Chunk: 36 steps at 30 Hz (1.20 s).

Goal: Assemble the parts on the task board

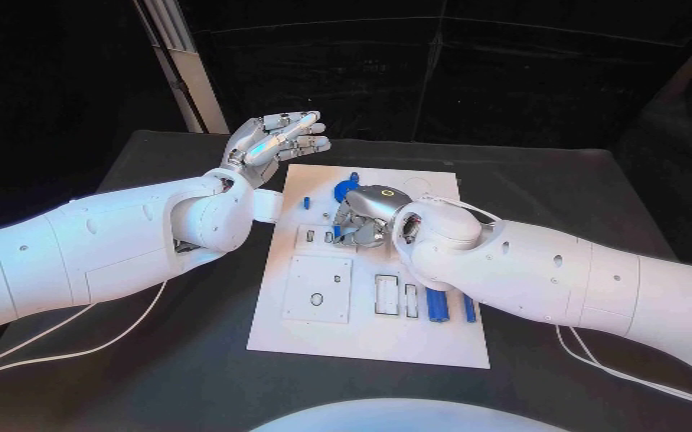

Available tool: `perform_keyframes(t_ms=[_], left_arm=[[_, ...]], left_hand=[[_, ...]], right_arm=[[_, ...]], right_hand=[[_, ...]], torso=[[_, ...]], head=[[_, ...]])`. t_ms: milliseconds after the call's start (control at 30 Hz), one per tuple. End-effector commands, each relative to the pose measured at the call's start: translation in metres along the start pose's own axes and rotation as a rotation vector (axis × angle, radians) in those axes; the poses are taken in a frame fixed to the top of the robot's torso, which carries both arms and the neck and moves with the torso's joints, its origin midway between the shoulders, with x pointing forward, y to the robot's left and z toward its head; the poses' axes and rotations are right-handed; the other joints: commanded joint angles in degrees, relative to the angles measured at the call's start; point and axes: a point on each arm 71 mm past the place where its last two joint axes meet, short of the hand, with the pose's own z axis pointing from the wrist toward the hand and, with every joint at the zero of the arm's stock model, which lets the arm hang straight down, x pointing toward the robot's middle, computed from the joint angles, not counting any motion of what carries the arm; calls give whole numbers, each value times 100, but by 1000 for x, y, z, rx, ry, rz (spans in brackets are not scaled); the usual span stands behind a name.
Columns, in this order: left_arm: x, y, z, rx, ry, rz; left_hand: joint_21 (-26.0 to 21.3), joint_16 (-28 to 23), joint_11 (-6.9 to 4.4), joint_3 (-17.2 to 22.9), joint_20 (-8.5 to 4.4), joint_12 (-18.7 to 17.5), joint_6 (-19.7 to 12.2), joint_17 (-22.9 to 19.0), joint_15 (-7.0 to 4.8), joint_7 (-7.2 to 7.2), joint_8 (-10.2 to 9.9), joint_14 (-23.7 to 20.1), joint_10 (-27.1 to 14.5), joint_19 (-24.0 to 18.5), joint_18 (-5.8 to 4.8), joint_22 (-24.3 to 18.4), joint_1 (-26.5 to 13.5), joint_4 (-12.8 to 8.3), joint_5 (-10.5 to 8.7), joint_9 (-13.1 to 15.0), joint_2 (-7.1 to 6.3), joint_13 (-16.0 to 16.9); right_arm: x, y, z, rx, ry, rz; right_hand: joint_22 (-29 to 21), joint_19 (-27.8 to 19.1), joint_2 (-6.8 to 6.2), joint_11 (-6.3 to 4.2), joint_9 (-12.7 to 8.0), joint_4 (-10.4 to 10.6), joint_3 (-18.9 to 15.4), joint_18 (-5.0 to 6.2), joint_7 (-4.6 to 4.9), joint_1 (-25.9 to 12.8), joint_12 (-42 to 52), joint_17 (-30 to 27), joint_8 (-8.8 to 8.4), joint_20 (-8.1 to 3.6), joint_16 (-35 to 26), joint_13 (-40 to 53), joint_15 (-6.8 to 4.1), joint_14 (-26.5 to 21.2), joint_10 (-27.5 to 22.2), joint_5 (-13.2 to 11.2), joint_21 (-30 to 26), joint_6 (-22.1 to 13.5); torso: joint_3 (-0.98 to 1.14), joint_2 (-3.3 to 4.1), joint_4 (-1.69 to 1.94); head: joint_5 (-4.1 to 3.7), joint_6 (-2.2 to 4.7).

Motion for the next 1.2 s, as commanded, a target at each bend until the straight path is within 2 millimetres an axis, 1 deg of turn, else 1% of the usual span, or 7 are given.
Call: perform_keyframes(t_ms=[33, 267, 667, 767, 933, 1100, 1200], left_arm=[[0, -1, 1, 3, 9, -8], [0, -2, 0, 4, 8, -7], [0, -1, 1, 3, 8, -7], [-1, -1, 1, 3, 8, -7], [-1, -1, 1, 2, 7, -6], [-1, -1, 1, 1, 6, -6], [-1, -1, 0, 1, 7, -7]], left_hand=[[-24, -19, 22, 4, 3, -33, 13, -10, -2, 231, -20, 33, 7, 56, 27, -9, -61, -42, 23, -5, -16, -7], [-24, -19, 22, 4, 3, -33, 13, -10, -2, 231, -20, 33, 7, 56, 27, -9, -61, -42, 23, -5, -16, -7], [-24, -19, 22, 4, 3, -33, 13, -10, -2, 231, -20, 33, 7, 56, 27, -9, -61, -42, 23, -5, -16, -7], [-24, -19, 22, 4, 3, -33, 13, -10, -2, 231, -20, 33, 7, 56, 27, -9, -61, -42, 23, -5, -16, -7], [-29, -25, 22, 8, 3, -38, 10, -12, -1, 231, -25, 32, 5, 58, 26, -13, -67, -45, 23, -6, -16, -7], [-29, -25, 22, 8, 3, -38, 10, -12, -1, 231, -25, 32, 5, 58, 26, -13, -67, -45, 23, -6, -16, -7], [-29, -25, 22, 8, 3, -38, 10, -12, -1, 231, -25, 32, 5, 58, 26, -13, -67, -45, 23, -6, -16, -7]], right_arm=[[6, -2, -1, 17, 54, -24], [7, -3, -1, 24, 65, -33], [6, -3, -1, 37, 46, -35], [5, -3, -1, 40, 35, -33], [4, -2, -1, 40, 17, -28], [2, -2, -1, 39, -3, -23], [-1, -1, -2, 27, -44, -7]], right_hand=[[-19, -50, -79, -8, 0, 6, -30, -33, 1, 1, -34, 1402, -37, 11, -15, -316, 58, 574, -55, 11, -30, -42], [-43, -62, -163, 7, 5, 27, -51, -28, 16, -70, -64, 1386, -59, 28, -22, -341, 73, 570, -76, 21, -46, -63], [-87, -83, -248, 22, 9, 89, -79, -20, 30, -204, -136, 1351, -90, 45, -36, -405, 87, 562, -121, 11, -72, -98], [-129, -103, -316, 32, 10, 156, -129, -13, 36, -331, -181, 1329, -111, 55, -46, -446, 96, 556, -149, -84, -95, -135], [-188, -129, -414, 56, 8, 303, -261, -3, 60, -565, -239, 1305, -152, 73, -57, -499, 115, 551, -187, -64, -130, -260], [-220, -142, -441, 66, 11, 369, -317, 2, 70, -639, -272, 1286, -152, 81, -66, -530, 124, 547, -209, -77, -149, -302], [-234, -147, -466, 74, 9, 406, -353, 4, 79, -672, -286, 1275, -159, 86, -70, -542, 130, 544, -218, -77, -158, -345]], torso=[[2, -1, -1], [0, -1, -4], [1, 1, 0], [-1, 0, -2], [0, 1, 0], [0, -1, 2], [1, -1, 2]], head=[[1, 5], [3, 6], [-4, 6], [-7, 10], [-7, 13], [-16, 16], [-17, 17]])
